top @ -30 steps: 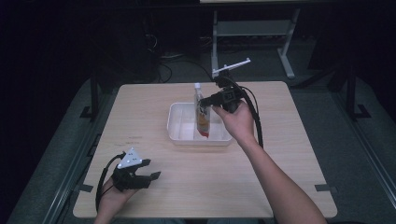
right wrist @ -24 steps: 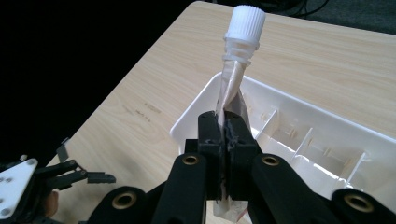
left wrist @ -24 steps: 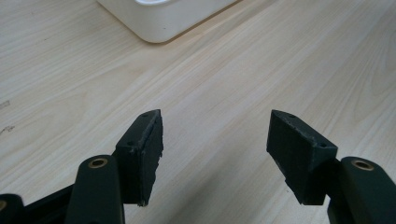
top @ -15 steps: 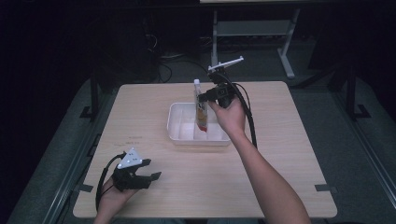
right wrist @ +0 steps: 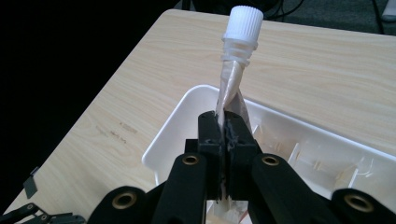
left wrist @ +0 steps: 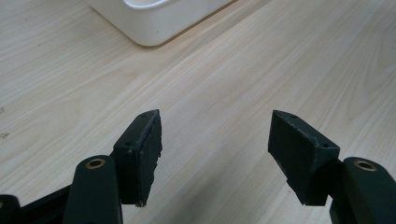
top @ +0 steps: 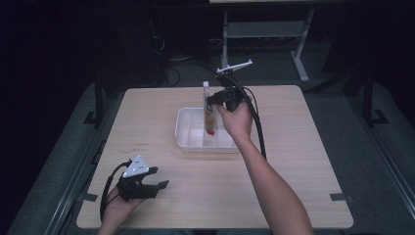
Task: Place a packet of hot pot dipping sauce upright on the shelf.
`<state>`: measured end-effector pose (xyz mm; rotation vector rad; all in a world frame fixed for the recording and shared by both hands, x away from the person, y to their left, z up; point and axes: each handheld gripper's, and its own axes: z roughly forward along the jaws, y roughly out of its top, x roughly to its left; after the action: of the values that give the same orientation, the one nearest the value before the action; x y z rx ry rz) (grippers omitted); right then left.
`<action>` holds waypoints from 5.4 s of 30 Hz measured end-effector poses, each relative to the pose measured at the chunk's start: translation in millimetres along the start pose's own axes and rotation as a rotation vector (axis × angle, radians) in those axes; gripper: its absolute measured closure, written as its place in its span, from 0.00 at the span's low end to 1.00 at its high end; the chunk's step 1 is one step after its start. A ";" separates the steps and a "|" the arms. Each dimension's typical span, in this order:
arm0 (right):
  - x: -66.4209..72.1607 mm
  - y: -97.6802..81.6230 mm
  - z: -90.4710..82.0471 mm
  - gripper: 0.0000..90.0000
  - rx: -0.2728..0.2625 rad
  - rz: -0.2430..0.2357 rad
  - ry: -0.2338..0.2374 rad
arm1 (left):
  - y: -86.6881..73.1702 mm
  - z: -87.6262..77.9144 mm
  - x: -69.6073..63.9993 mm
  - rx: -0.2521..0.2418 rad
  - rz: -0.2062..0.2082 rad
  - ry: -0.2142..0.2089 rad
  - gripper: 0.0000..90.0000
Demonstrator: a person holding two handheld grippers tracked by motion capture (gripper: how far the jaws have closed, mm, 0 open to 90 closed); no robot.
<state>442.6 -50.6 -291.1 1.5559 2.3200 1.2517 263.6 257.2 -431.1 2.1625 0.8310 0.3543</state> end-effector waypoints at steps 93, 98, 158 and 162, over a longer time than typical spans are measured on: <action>-28.1 -26.3 37.4 0.81 0.067 0.046 -0.025 | 0.4 -0.6 0.3 -0.002 0.007 0.003 0.37; -30.7 -27.5 32.4 0.78 0.062 0.042 -0.009 | 0.5 -0.1 0.2 0.001 0.009 0.003 0.37; -77.8 -70.0 -29.2 0.55 0.041 0.035 0.151 | -0.8 -2.9 3.7 -0.008 -0.014 0.029 0.33; -83.2 -76.5 -30.8 0.54 0.049 0.040 0.155 | -0.7 -2.7 3.7 -0.008 -0.015 0.031 0.33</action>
<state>411.6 -146.7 -350.7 1.5814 2.4414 1.3806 264.7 261.5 -430.0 2.1472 0.8611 0.3836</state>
